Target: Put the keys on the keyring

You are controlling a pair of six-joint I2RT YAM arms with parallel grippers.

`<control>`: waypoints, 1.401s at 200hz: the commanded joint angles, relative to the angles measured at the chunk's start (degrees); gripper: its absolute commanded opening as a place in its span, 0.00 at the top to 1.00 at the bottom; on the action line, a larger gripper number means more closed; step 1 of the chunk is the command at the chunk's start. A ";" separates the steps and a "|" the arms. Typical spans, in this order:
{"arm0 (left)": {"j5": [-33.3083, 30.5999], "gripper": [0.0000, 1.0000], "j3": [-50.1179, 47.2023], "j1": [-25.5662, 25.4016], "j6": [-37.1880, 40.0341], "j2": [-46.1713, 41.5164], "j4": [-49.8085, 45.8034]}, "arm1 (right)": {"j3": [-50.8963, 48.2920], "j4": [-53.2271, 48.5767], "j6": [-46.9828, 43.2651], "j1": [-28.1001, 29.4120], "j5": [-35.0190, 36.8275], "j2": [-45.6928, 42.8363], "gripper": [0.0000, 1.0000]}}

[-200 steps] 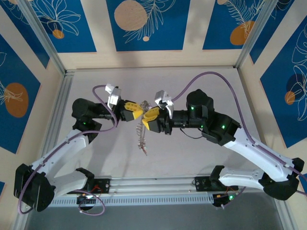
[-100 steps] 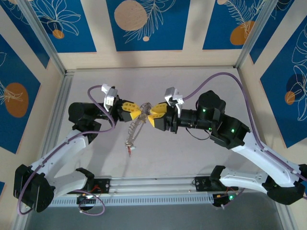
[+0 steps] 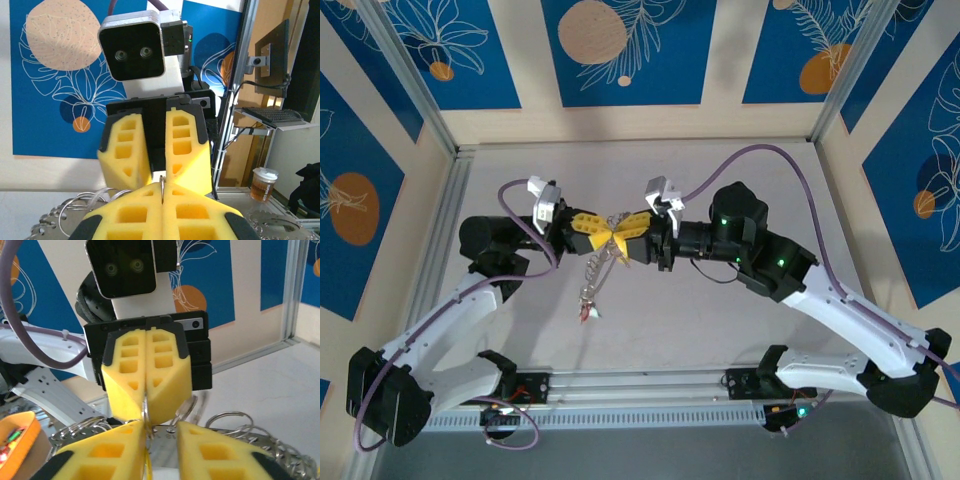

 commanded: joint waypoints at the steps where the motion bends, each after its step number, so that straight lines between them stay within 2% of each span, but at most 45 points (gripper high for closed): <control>1: -1.56 1.00 0.24 -0.53 0.74 -0.99 3.00 | -0.45 1.29 -0.12 -0.29 -0.29 0.53 0.84; 28: -2.18 1.00 0.15 -0.69 -0.04 -0.20 4.40 | -0.19 0.67 -1.19 -0.33 -0.88 0.84 1.00; 51: -1.94 1.00 0.81 -0.70 1.80 -0.60 0.12 | 0.83 -2.03 -3.34 -0.30 -0.40 0.70 1.00; 68: -2.05 1.00 2.63 -0.66 10.02 -2.74 -12.63 | 3.67 -8.01 -6.36 -0.39 1.32 0.67 1.00; 89: -4.27 0.95 6.47 -0.75 24.69 -6.01 -35.94 | 7.83 -16.52 -10.34 -0.96 3.24 0.84 1.00; 117: -7.35 0.71 11.53 -0.73 37.03 -6.99 -55.78 | 12.28 -25.41 -13.43 -2.62 3.98 1.96 1.00; 166: -15.03 0.67 21.56 -1.60 57.72 -5.12 -84.68 | 19.33 -36.22 -19.17 -2.69 4.08 6.41 1.00; 192: -14.58 0.67 25.57 -2.80 62.49 -3.30 -90.64 | 23.14 -40.89 -22.39 -2.59 1.90 9.24 1.00; 221: -12.39 0.67 30.64 -3.68 67.36 -0.22 -97.73 | 26.48 -44.78 -25.97 -1.92 3.08 11.85 1.00; 247: -14.08 0.68 33.60 -6.22 70.62 2.19 -102.88 | 29.62 -47.74 -28.76 -1.36 2.69 14.28 1.00; 280: -16.65 0.68 34.07 -8.85 71.71 4.09 -104.04 | 31.89 -49.64 -30.76 -0.53 2.55 16.13 1.00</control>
